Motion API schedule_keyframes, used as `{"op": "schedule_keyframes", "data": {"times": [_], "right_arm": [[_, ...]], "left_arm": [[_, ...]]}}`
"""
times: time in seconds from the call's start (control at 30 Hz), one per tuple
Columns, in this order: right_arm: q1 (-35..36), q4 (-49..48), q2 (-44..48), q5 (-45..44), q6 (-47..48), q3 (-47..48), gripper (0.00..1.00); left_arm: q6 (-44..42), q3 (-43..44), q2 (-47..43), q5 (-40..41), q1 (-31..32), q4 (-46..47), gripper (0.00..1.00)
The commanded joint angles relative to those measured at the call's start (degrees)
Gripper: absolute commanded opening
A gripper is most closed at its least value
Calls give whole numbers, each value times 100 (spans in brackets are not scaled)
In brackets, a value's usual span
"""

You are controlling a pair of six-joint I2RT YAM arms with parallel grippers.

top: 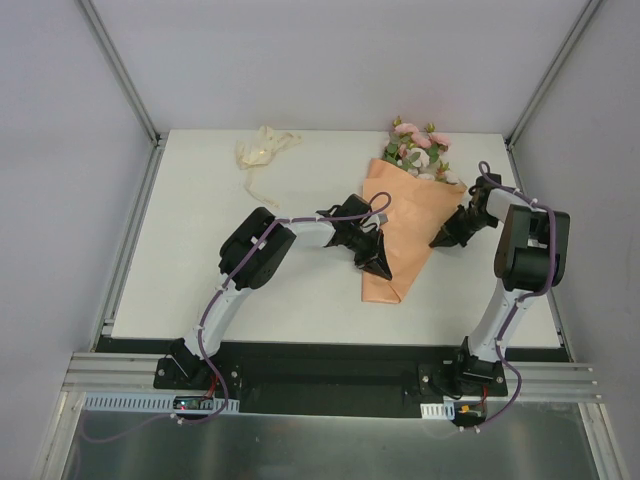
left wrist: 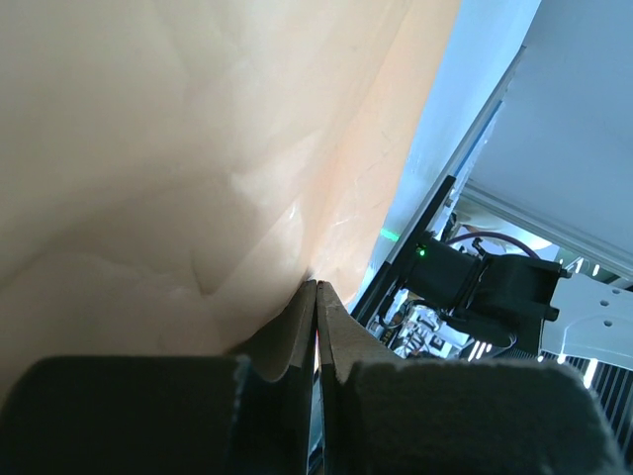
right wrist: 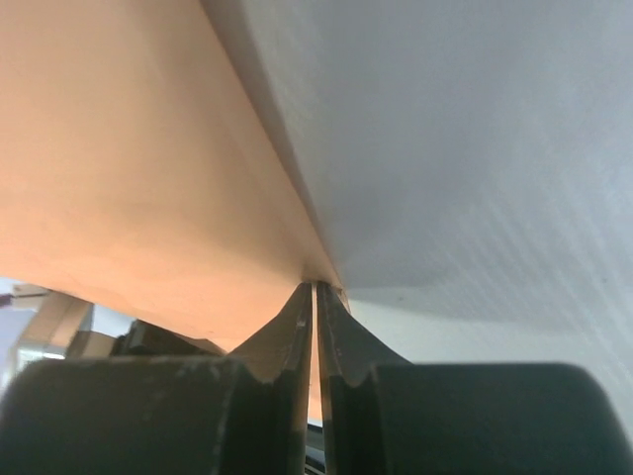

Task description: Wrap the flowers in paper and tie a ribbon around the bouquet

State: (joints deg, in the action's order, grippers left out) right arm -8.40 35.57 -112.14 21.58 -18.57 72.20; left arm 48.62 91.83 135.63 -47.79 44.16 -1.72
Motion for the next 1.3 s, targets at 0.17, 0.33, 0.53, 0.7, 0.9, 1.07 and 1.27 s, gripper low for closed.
{"op": "schedule_keyframes", "data": {"times": [0.17, 0.33, 0.53, 0.7, 0.9, 1.07, 1.27], "right_arm": [[-407, -68, -694, -708, -253, 881, 9], [-469, 2, -1038, -761, -279, 1383, 9], [-522, -7, -1582, -568, -481, 2121, 10], [-557, 11, -1846, -664, -762, 2579, 10], [-829, 3, -2075, -866, -1262, 2975, 11], [-1049, -68, -2356, -893, -1430, 3596, 11], [-1155, 11, -3024, -489, -809, 5091, 12]], "left_arm": [[-151, -236, -28, 270, -109, -365, 0], [-151, -236, -46, 261, -110, -364, 0], [-160, -289, 7, 218, -118, -356, 0], [-177, -350, -46, 218, -171, -365, 0], [-151, -306, -37, 147, -215, -364, 0], [-151, -183, 33, 51, -224, -365, 0], [-195, -148, 7, -37, -224, -356, 0]]}}
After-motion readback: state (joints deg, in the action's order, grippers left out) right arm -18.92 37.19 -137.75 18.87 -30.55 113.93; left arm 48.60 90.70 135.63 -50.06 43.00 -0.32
